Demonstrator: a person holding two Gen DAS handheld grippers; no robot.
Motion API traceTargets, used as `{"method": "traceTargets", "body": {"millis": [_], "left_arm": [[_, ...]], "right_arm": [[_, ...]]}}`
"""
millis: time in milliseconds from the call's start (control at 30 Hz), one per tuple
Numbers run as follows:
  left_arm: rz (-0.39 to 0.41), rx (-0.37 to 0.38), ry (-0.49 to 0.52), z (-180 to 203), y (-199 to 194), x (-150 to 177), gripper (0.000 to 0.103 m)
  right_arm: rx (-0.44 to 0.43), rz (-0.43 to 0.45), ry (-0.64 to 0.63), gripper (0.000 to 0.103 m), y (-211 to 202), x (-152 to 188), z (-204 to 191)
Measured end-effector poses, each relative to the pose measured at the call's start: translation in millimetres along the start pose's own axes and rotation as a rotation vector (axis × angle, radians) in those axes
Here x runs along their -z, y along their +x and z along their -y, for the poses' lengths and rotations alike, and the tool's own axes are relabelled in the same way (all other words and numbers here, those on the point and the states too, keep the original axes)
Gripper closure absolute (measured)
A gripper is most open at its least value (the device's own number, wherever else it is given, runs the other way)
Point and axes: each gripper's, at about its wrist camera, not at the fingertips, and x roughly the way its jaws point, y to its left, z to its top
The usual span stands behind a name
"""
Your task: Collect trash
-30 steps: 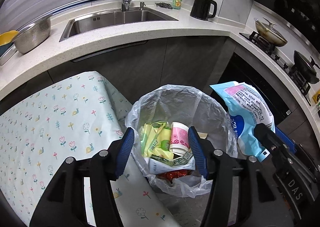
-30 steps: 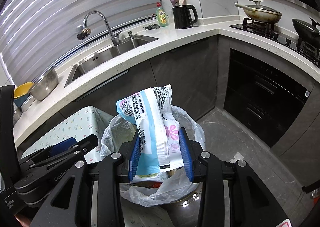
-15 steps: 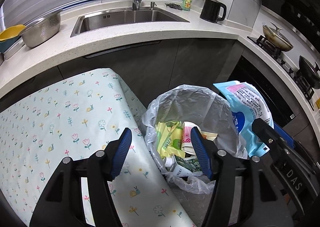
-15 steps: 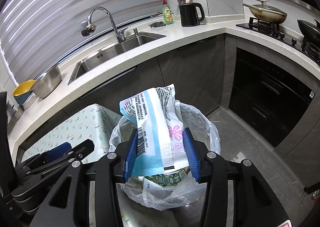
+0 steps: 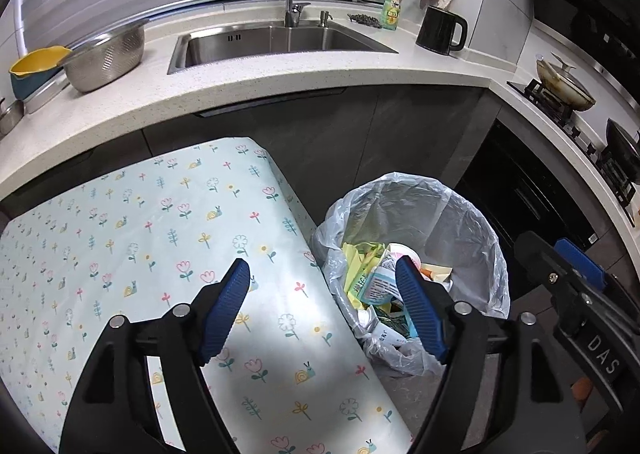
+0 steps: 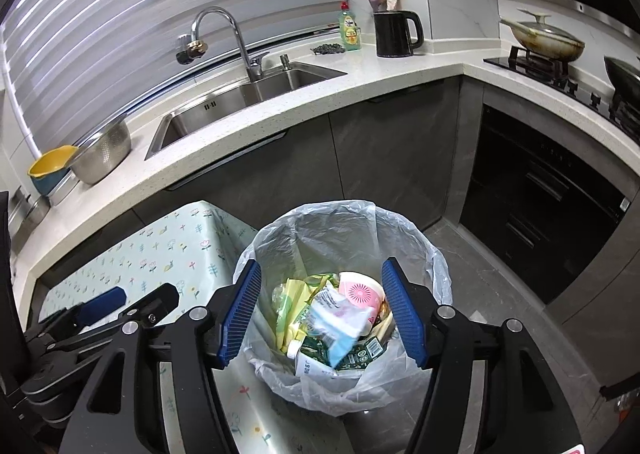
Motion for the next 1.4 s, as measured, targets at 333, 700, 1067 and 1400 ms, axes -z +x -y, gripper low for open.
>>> {"method": "traceTargets", "body": {"millis": [333,700,1067,1400], "left_arm": [[0.021,-0.048,0.000,-4,-30,12,0.020],[0.009,-0.100,-0.014,-8,-54,40,0.012],[-0.014,-0.143,-0.050,-13,-66,72,0.011],[-0.022,-0.151,-0.058,-14,-75,88,0.011]], "right_arm": [[0.017,-0.003,-0.072,0.026,-34,7,-14],[0.006,-0.044,-0.093,0.019,-62,32,-14],[-0.007,-0.079,-0.085,0.015,-73,62,-6],[0.017,-0.069,-0.108,0.008,-83,79,0]]}}
